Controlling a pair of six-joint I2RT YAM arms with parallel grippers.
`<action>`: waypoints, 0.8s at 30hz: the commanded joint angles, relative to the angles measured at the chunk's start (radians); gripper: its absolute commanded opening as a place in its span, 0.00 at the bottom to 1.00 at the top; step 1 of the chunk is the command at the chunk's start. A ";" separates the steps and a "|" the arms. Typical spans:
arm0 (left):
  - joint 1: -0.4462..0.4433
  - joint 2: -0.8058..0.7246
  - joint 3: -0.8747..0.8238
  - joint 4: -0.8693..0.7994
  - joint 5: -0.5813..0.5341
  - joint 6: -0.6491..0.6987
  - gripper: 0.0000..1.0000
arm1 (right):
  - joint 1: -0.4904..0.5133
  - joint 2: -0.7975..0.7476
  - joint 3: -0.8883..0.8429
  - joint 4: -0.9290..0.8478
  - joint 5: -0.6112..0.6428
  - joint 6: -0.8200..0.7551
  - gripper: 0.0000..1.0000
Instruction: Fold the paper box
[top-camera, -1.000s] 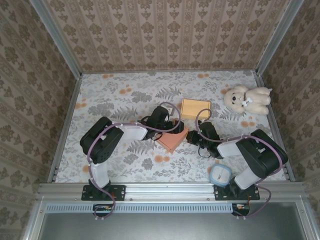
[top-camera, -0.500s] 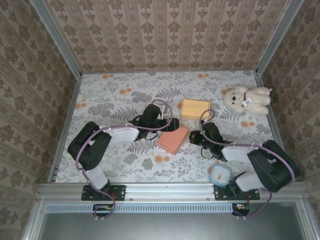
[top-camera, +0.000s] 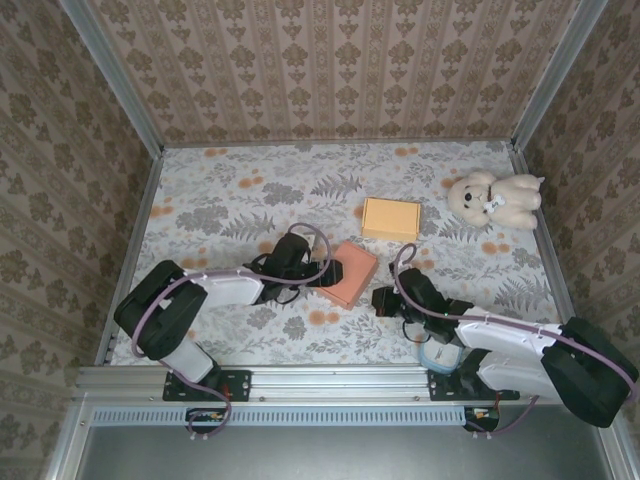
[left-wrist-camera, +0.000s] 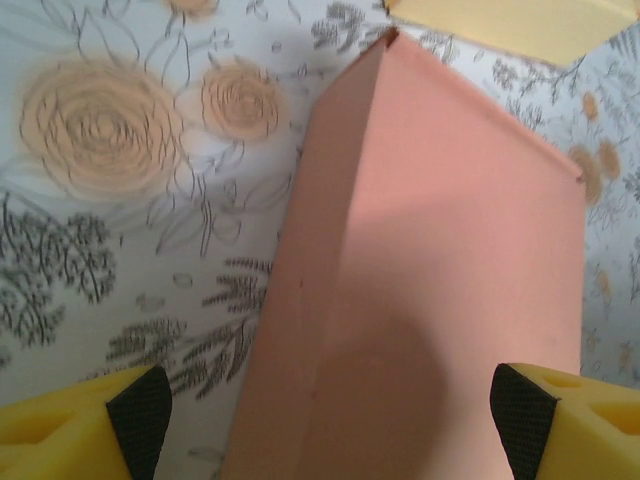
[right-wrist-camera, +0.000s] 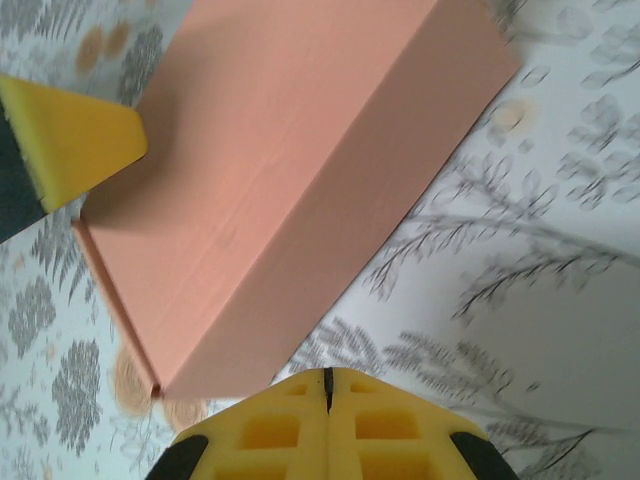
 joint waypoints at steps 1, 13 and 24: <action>-0.029 -0.047 -0.026 0.017 -0.050 -0.029 0.87 | 0.047 0.012 -0.031 -0.008 0.040 0.045 0.00; -0.103 -0.007 -0.038 0.039 -0.110 -0.090 0.87 | 0.100 0.131 0.006 0.133 0.021 0.064 0.00; -0.122 0.050 0.001 0.048 -0.110 -0.110 0.86 | 0.125 0.367 0.064 0.479 0.013 0.118 0.00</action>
